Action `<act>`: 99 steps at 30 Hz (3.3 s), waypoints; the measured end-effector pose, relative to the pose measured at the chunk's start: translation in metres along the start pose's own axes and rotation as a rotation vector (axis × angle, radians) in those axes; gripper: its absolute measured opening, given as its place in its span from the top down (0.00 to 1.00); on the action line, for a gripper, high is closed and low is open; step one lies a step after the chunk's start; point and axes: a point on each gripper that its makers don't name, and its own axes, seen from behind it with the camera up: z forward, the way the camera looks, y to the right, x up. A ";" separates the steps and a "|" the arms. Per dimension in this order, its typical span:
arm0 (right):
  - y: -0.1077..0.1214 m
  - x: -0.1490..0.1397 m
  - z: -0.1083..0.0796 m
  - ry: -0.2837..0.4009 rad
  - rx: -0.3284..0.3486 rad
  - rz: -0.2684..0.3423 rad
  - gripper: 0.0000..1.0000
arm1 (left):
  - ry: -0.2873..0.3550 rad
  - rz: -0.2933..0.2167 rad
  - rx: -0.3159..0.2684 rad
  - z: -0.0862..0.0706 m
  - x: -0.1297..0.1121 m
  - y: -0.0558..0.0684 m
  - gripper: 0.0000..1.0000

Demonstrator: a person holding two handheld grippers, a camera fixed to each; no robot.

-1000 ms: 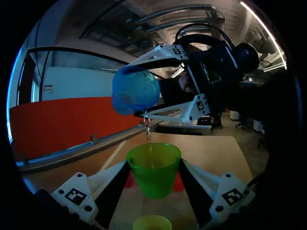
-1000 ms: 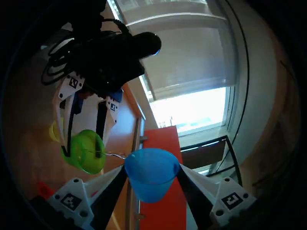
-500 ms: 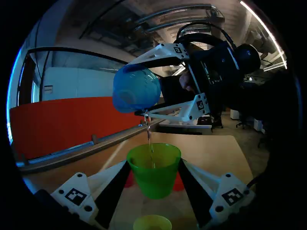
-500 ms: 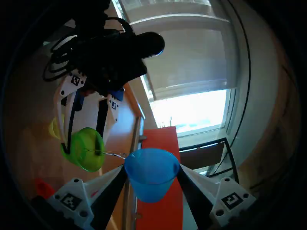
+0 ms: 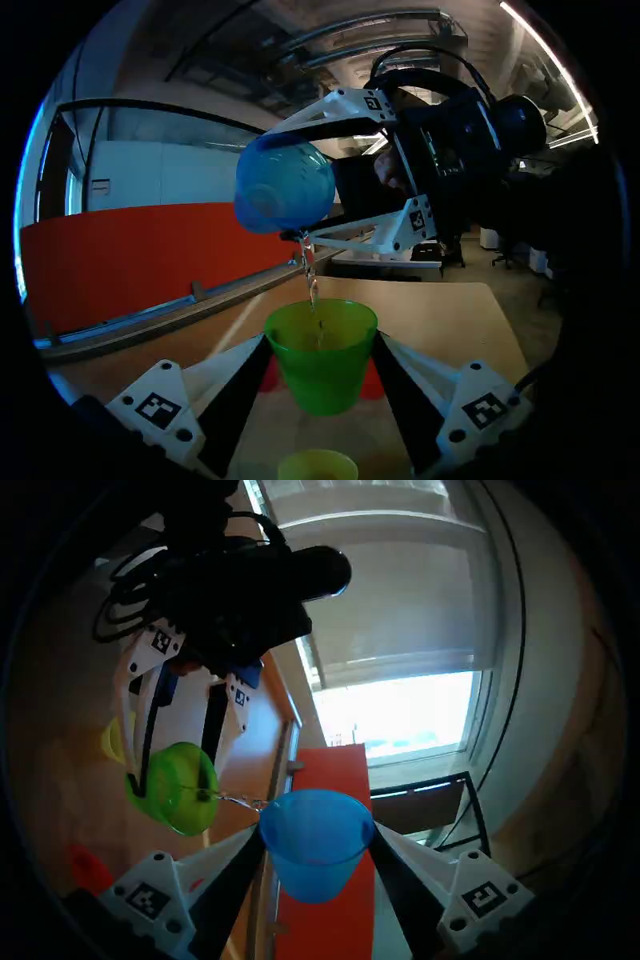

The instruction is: Pour water

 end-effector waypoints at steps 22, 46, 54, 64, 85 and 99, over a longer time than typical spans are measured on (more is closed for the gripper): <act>0.005 0.000 0.000 -0.004 -0.009 -0.042 0.09 | 0.000 -0.002 -0.001 0.000 -0.001 0.000 0.14; 0.008 0.001 0.001 -0.006 -0.018 -0.103 0.09 | -0.001 0.001 -0.002 0.000 -0.003 0.001 0.14; 0.007 0.003 0.001 -0.006 -0.020 -0.127 0.09 | 0.001 0.007 -0.003 0.000 -0.001 0.001 0.14; 0.007 0.006 -0.001 -0.006 -0.022 -0.152 0.10 | -0.001 0.012 -0.004 0.000 0.000 0.003 0.14; 0.004 0.011 -0.004 0.000 -0.018 -0.175 0.09 | 0.001 0.014 0.000 0.000 0.002 0.001 0.14; 0.004 0.013 -0.003 0.006 -0.021 -0.173 0.09 | 0.004 0.015 0.003 -0.002 0.005 0.001 0.14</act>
